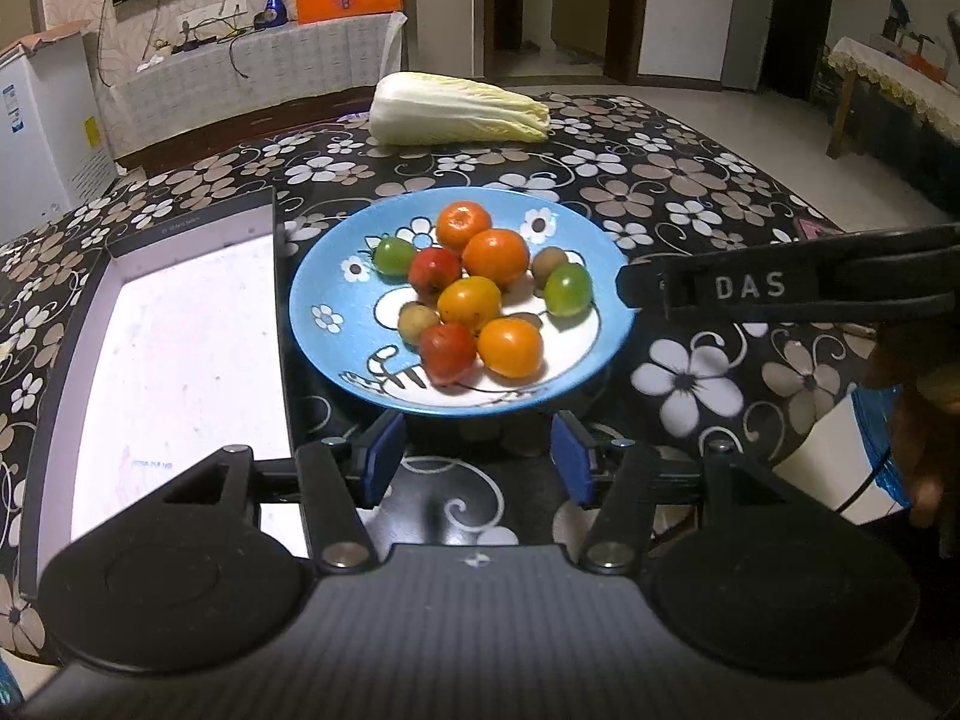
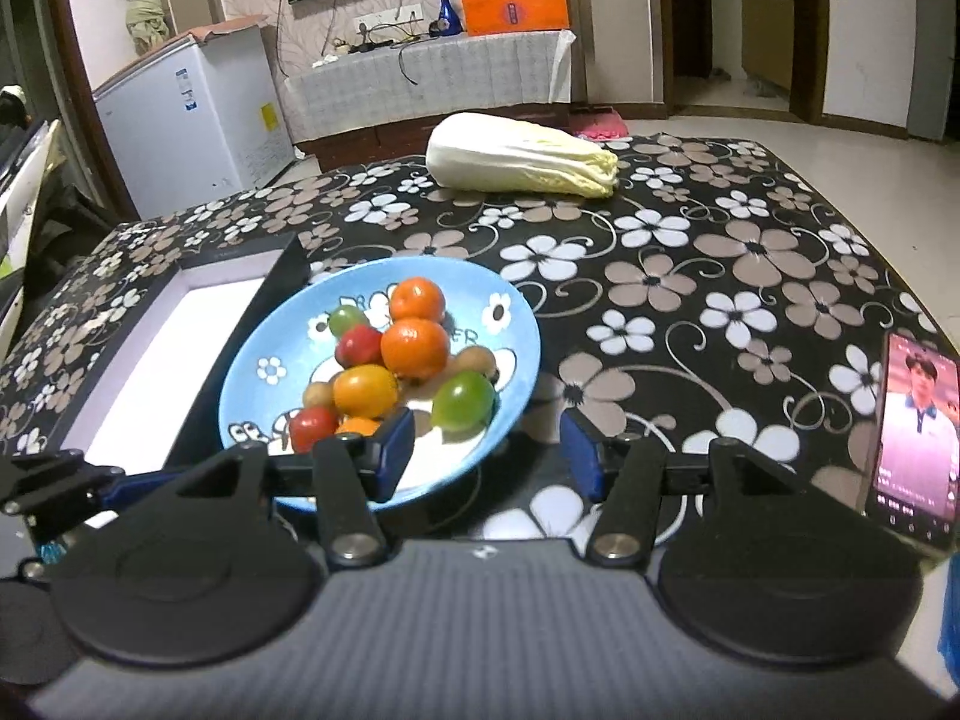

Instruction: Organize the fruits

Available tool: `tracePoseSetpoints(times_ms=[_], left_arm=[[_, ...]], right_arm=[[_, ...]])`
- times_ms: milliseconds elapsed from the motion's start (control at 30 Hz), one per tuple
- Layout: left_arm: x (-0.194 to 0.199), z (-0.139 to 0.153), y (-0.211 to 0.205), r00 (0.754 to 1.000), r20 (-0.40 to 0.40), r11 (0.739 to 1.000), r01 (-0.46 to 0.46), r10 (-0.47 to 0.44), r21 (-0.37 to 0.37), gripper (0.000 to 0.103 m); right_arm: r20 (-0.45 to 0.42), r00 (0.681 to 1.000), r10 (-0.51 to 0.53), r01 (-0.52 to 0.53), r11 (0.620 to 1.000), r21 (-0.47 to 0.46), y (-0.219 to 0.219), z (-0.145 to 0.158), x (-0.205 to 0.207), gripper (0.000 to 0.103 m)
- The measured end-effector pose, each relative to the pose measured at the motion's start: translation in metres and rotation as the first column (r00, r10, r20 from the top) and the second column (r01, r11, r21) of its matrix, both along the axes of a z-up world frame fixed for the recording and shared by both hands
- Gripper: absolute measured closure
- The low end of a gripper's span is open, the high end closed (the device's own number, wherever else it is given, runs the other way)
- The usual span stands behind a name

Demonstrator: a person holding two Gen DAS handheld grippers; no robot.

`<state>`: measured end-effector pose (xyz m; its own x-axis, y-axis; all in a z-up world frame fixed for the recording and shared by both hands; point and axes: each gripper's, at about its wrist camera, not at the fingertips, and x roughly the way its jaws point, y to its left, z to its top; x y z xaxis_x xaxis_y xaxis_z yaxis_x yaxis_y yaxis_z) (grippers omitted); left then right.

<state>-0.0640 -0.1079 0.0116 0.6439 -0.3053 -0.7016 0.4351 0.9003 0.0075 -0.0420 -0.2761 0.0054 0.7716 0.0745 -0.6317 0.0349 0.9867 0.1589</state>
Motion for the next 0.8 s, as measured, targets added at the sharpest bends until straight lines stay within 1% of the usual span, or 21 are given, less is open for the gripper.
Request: tracePoseSetpoints(times_ms=[433, 800], left_arm=[[-0.018, -0.004, 0.002, 1.0, 0.005, 1.0, -0.015, 0.015, 0.019, 0.041], [-0.016, -0.008, 0.003, 1.0, 0.003, 0.999, -0.021, 0.021, 0.025, 0.041]], right_arm=[[-0.03, 1.0, -0.005, 0.005, 1.0, -0.004, 0.004, -0.007, -0.004, 0.047], [-0.042, 0.999, -0.012, 0.012, 1.0, 0.002, 0.002, -0.01, -0.002, 0.047]])
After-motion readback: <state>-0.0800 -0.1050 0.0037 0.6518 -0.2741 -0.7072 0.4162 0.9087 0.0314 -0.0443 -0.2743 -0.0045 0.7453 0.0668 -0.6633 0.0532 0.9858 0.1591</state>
